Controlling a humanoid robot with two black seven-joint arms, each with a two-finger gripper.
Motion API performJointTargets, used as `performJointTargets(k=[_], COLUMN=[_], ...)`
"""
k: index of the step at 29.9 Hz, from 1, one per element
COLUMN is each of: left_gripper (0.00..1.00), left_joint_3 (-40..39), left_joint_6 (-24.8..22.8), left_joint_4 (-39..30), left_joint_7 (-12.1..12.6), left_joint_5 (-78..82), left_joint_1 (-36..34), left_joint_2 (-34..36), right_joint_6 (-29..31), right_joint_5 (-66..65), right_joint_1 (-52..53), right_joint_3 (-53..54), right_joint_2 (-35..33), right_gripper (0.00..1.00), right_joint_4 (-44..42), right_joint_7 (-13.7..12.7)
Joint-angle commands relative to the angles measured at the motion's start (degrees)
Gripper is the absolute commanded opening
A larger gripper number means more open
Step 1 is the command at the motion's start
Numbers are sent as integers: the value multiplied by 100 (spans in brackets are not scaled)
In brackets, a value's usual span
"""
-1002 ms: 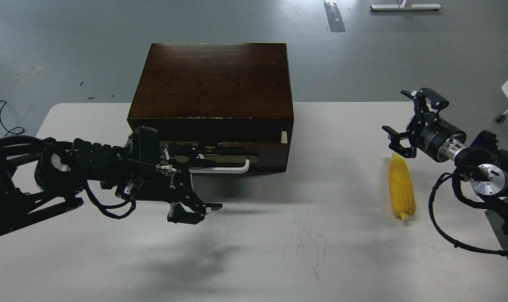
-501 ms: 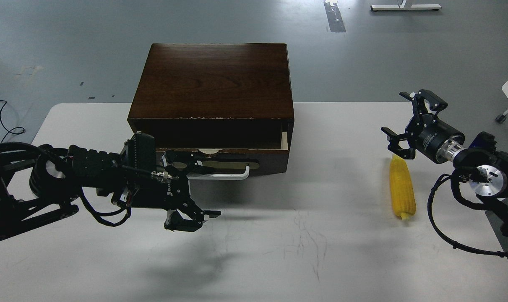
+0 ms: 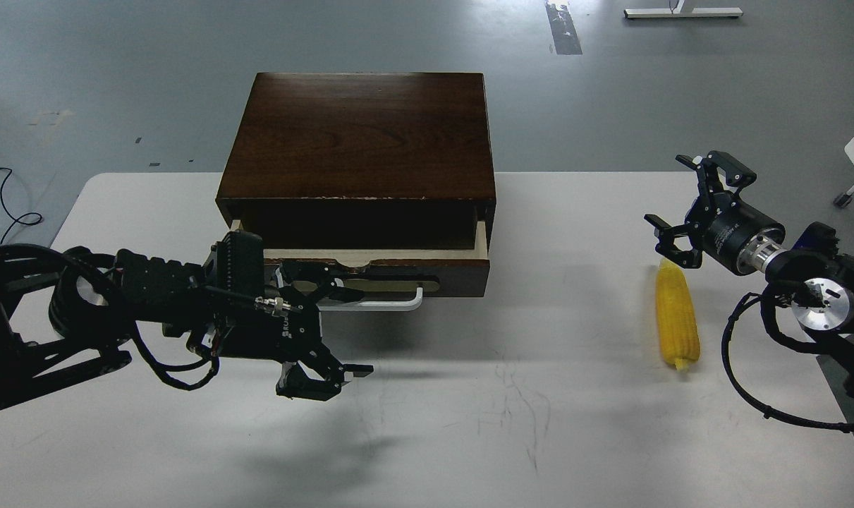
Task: Put corn in drawer with both arms
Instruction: 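Pull the drawer open toward the robot with the left gripper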
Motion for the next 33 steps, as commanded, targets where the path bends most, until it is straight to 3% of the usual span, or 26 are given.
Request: performJointTargets(k=[1, 22, 33], left_gripper=[99, 99, 99], left_joint_3=[-5, -5, -5], left_joint_6=[11, 82, 363], left_joint_4=[-86, -315, -394], left_joint_7=[8, 8, 8], left_joint_5=[2, 2, 2], left_joint_1=[-2, 253, 280], left_joint_2=[67, 279, 419], right_joint_6=[-1, -1, -1], right_joint_5=[0, 0, 0], right_joint_1=[0, 0, 0], right_joint_3=[0, 0, 0], right_joint_2=[2, 37, 55], right_gripper=[100, 100, 100], right_joint_4=[-9, -79, -79], right_joint_7=[0, 0, 0])
